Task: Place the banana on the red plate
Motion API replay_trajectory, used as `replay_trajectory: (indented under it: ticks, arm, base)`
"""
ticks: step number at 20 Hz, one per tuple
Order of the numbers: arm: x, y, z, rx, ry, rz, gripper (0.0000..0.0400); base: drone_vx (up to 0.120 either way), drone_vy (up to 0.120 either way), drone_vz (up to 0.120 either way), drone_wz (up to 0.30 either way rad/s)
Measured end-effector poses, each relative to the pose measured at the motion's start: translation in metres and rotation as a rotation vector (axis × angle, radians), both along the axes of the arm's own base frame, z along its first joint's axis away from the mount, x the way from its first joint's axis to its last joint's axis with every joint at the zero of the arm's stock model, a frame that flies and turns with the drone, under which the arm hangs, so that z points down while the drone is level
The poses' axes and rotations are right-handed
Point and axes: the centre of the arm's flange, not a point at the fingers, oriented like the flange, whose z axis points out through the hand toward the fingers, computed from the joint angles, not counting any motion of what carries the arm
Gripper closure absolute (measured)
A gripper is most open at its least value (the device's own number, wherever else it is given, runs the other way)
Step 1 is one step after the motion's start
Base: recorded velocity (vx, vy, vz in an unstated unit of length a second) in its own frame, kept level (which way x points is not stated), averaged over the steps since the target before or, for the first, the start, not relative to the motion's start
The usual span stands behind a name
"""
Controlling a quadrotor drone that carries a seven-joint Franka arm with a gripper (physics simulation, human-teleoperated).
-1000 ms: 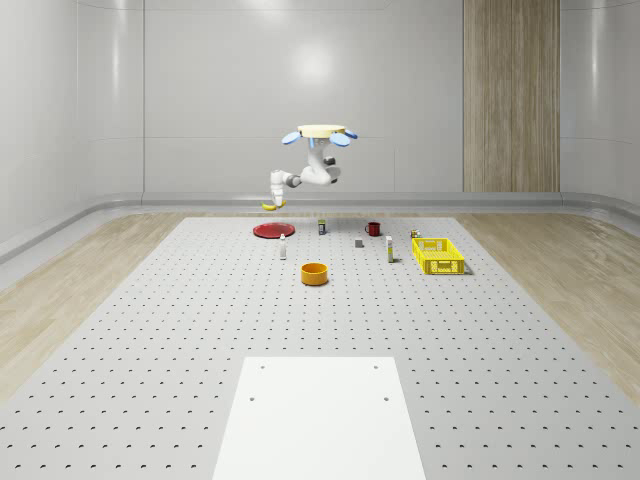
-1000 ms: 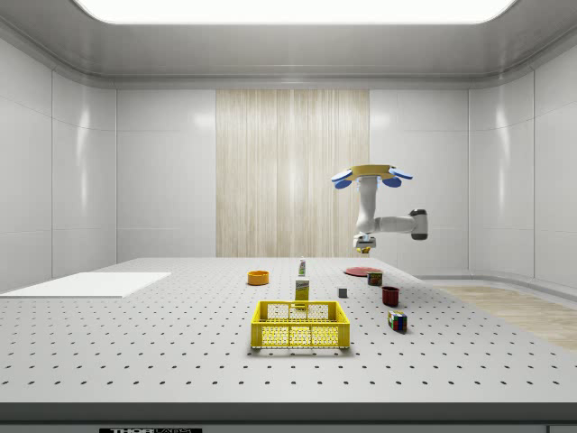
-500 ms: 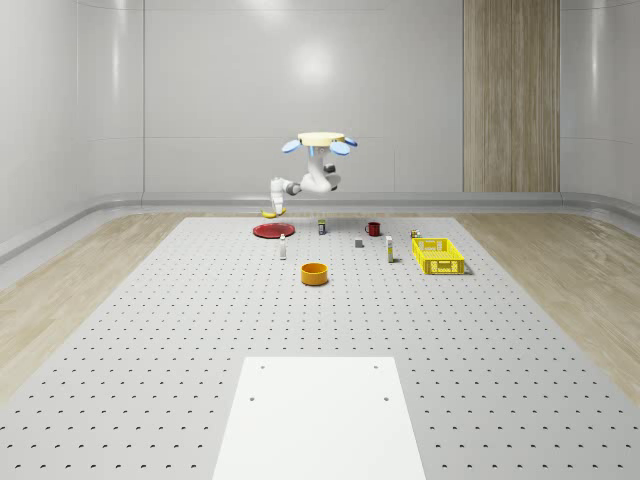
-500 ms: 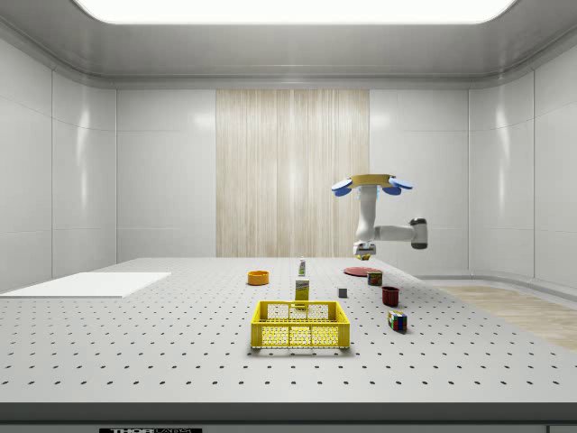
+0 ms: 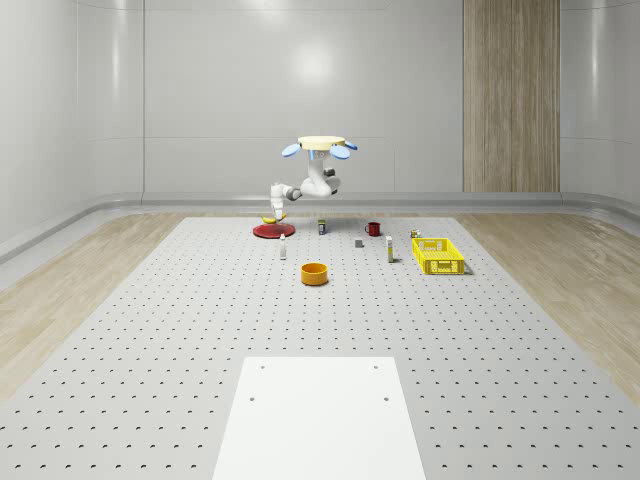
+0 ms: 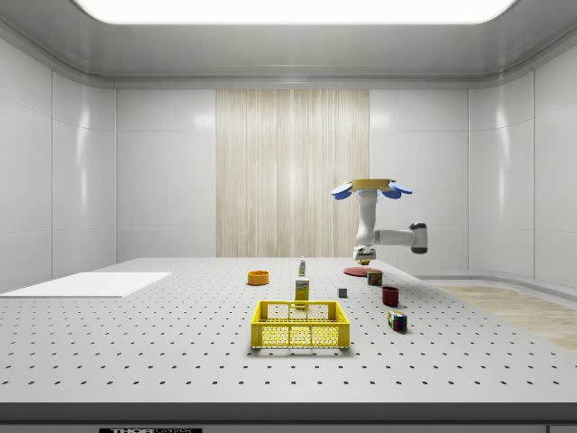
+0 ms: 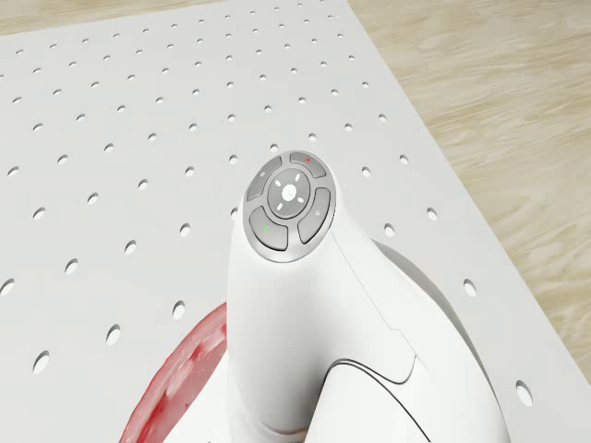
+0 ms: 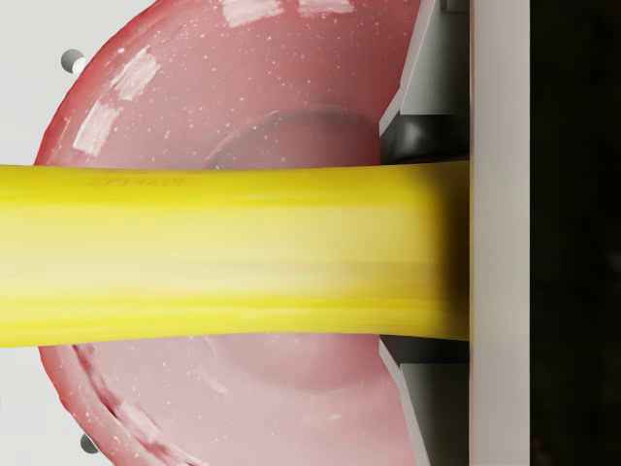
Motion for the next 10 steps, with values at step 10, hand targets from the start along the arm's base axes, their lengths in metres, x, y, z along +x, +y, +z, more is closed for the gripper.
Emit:
replay_trajectory:
  ticks: [10]
  arm:
    - [0.000,0.000,0.038,-0.001,0.001,0.005,0.0163]
  base:
    - [0.000,0.000,0.000,0.000]
